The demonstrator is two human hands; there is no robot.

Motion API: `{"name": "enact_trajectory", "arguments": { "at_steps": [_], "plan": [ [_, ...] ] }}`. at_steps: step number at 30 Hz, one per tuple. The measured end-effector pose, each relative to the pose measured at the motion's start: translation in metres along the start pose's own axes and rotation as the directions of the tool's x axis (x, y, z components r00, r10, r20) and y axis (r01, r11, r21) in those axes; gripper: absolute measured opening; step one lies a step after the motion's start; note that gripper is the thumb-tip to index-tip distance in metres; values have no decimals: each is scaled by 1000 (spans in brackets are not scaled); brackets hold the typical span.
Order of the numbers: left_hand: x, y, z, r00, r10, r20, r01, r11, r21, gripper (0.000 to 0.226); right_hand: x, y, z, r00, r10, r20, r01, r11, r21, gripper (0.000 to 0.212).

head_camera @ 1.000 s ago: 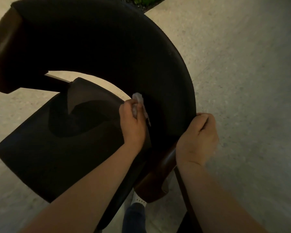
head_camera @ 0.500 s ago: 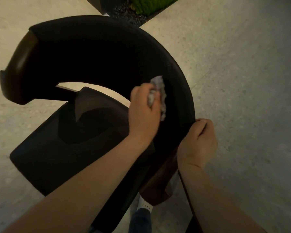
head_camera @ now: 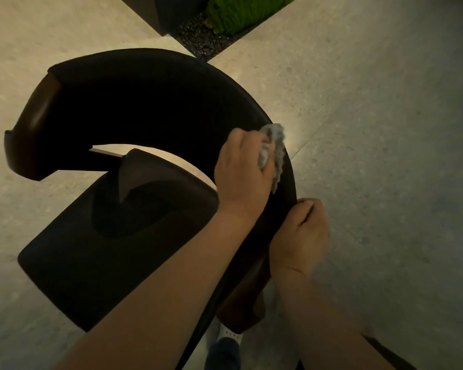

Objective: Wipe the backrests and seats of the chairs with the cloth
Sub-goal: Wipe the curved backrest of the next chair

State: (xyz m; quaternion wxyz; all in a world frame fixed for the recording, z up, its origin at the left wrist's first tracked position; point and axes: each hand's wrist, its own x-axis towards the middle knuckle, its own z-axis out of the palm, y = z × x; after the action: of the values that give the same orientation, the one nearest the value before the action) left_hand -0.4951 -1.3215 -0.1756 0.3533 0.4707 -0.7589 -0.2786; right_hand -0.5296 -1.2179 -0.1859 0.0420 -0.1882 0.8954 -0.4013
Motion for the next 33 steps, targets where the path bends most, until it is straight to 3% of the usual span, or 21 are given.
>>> {"name": "enact_trajectory", "arguments": {
  "at_steps": [4, 11, 19, 22, 26, 28, 31, 33],
  "plan": [
    [-5, -37, -11, 961, -272, -47, 272, 962, 10, 21, -2, 3, 1, 1000, 10, 7, -10, 1000, -15, 29],
    [-1, -2, 3, 990, -117, -84, 106, 987, -122, 29, -1, 2, 2, 1000, -1, 2, 1, 1000, -4, 29],
    [-6, -4, 18, 973, -160, -168, 125, 972, -201, 27, -1, 1, 0, 1000, -24, -11, 25, 1000, 15, 30],
    [-19, -17, 23, 947, -295, -124, 257, 931, -258, 20, -1, 2, 1, 1000, -20, -4, 20, 1000, 23, 30],
    [-39, -49, 24, 827, -561, -35, 528, 797, -294, 17, -1, 3, 1, 1000, -21, 4, 21, 1000, 14, 30],
    [-40, -53, 20, 834, -546, -77, 503, 811, -298, 16, -1, 4, 1, 1000, -27, 3, 27, 999, 20, 30],
    [-33, -45, 25, 905, -409, -117, 360, 882, -303, 15, -1, 5, 2, 1000, -28, -6, 28, 999, 19, 31],
    [-29, -42, 33, 903, -418, -104, 371, 877, -305, 19, -1, 5, 1, 1000, -29, -8, 29, 999, 27, 31]
  ]
}}
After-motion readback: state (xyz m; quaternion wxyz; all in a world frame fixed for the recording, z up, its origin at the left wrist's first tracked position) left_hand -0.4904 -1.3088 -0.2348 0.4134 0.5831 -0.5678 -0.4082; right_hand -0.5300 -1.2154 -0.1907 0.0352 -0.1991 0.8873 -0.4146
